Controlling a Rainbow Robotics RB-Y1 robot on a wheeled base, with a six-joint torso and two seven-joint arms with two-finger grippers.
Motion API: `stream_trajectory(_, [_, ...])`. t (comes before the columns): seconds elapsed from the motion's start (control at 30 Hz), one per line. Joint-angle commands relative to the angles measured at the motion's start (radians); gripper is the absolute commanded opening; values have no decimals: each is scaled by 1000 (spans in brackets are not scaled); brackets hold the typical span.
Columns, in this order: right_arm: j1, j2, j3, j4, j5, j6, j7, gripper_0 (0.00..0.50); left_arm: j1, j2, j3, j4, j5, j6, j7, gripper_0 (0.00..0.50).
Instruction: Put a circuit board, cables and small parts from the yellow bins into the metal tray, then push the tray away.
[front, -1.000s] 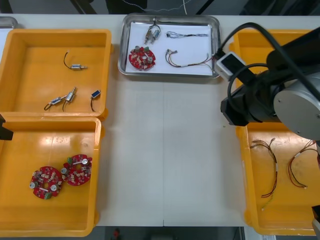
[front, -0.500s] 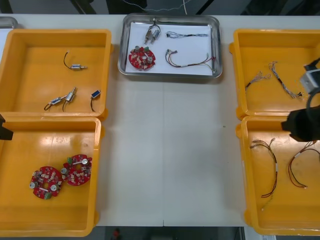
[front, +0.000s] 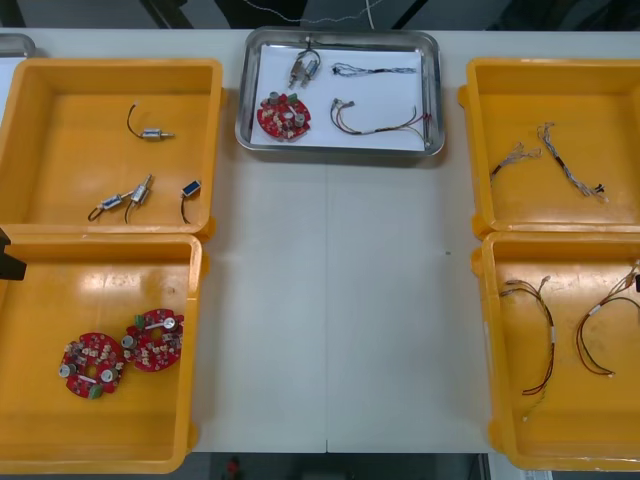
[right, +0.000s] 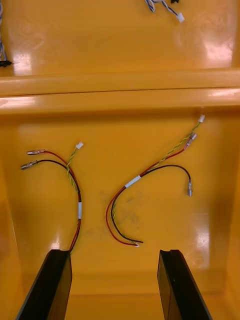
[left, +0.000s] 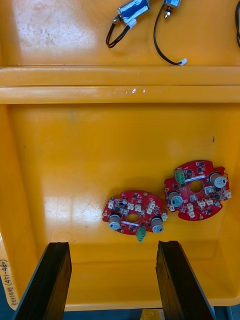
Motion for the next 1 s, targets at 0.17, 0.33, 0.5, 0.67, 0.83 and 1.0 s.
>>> stream_trajectory(0.17, [12,-48,-15,-8,-3,3,-39,500,-28,41,26,-4,-8,-6,-30,500])
stream_trajectory(0.33, [12,-55,-5,-9,-7,3,-44,500,-28,41,26,-4,-8,-6,-30,500])
stream_trajectory(0.5, [12,-54,-2,-9,-7,3,-42,500,-28,41,26,-4,-8,-6,-30,500])
stream_trajectory(0.67, [12,-54,-2,-9,-7,3,-42,500,-28,41,26,-4,-8,-6,-30,500])
stream_trajectory(0.83, [12,-54,-2,-9,-7,3,-42,500,-28,41,26,-4,-8,-6,-30,500])
stream_trajectory(1.0, [12,-54,-2,-9,-7,3,-42,500,-28,41,26,-4,-8,-6,-30,500])
